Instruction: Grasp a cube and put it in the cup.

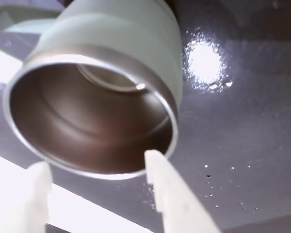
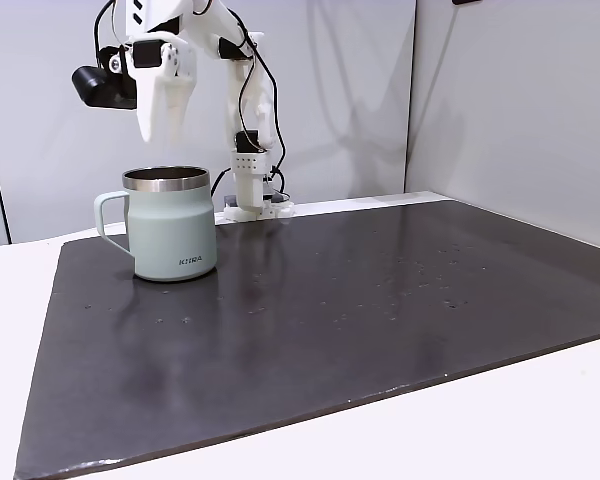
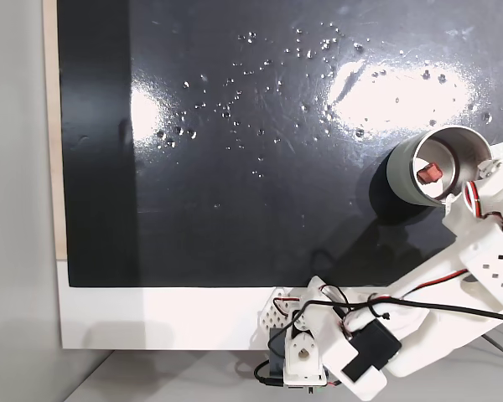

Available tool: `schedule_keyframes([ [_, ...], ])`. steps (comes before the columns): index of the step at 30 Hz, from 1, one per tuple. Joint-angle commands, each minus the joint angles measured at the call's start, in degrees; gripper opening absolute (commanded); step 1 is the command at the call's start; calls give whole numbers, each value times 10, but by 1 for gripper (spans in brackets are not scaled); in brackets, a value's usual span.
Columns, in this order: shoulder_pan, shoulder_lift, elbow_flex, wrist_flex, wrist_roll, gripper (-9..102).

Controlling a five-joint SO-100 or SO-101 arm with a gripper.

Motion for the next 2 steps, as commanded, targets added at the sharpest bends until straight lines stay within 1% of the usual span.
schedule_keyframes([
  [1,-10,41,11,6,-1,20],
  [2,-11,44,17,6,1,20],
])
